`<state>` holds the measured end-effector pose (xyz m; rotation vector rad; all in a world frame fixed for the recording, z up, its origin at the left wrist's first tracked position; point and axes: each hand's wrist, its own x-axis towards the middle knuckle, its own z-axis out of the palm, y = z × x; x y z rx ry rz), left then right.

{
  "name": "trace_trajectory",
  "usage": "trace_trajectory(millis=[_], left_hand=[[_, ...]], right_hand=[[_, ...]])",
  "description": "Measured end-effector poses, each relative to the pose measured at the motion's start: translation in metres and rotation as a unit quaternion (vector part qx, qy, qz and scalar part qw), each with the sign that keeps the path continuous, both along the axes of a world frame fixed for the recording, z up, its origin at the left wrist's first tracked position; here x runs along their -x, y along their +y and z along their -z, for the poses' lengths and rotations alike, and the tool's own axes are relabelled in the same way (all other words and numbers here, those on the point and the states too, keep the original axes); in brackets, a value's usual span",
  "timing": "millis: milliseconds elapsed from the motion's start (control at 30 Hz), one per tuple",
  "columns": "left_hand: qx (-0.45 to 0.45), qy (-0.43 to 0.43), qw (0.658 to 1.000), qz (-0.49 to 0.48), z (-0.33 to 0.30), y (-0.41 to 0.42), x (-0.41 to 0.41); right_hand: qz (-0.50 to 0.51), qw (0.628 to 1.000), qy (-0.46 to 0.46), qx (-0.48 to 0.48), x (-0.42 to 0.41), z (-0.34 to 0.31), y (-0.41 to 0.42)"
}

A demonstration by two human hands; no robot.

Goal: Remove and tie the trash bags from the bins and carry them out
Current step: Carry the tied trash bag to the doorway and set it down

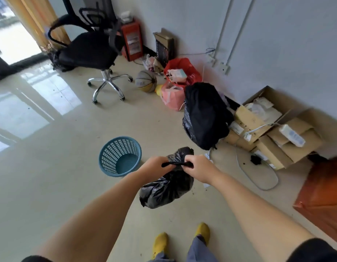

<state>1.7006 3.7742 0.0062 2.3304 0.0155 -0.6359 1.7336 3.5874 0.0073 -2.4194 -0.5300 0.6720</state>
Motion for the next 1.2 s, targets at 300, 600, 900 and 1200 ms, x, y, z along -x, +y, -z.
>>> trace_trajectory(millis=[300,600,900,1200], left_hand=[[-0.072,-0.036,0.958,0.275,-0.031,-0.086,-0.002],[-0.041,-0.042,0.866,0.496,-0.030,-0.260,0.085],[-0.034,-0.069,0.739,0.670,-0.044,-0.452,0.256],[-0.003,-0.094,0.608,0.788,-0.065,-0.624,0.432]], right_hand=[[0.242,0.969,-0.026,-0.029,0.104,-0.026,-0.078],[0.450,0.893,-0.011,-0.001,0.261,-0.039,-0.201],[0.601,0.799,-0.016,0.032,0.468,-0.053,-0.329],[0.717,0.694,-0.039,0.057,0.658,-0.064,-0.444]])
